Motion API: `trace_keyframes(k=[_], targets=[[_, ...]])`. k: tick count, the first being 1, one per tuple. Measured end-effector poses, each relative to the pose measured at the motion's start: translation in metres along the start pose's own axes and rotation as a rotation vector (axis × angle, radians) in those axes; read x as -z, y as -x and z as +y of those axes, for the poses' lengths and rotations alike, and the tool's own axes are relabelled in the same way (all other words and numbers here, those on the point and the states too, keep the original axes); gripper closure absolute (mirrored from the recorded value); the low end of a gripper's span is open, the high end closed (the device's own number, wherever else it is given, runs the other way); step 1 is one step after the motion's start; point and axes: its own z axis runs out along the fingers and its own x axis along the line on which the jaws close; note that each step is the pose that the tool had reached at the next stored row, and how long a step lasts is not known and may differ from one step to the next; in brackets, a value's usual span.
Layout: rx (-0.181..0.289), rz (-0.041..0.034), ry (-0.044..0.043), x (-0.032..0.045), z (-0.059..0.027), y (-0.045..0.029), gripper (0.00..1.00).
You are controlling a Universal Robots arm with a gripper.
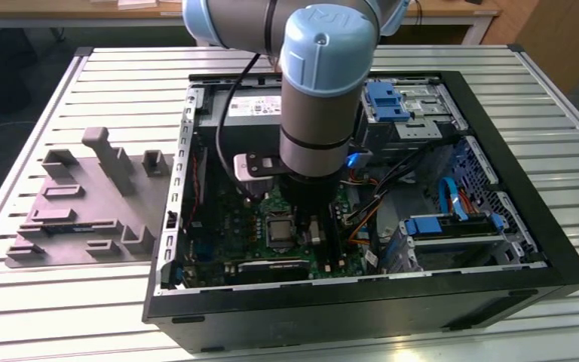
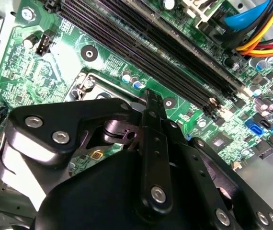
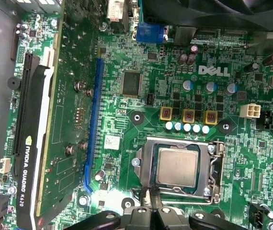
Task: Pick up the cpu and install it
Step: 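Install the first cpu locking lever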
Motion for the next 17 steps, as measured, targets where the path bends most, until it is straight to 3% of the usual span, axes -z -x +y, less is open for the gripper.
trace_keyframes(k=[10,17], targets=[[0.0,-0.001,-0.0001,-0.001,-0.0012,-0.0005,0.89],[0.002,-0.0054,-0.0099,-0.0011,0.0013,-0.0019,0.89]])
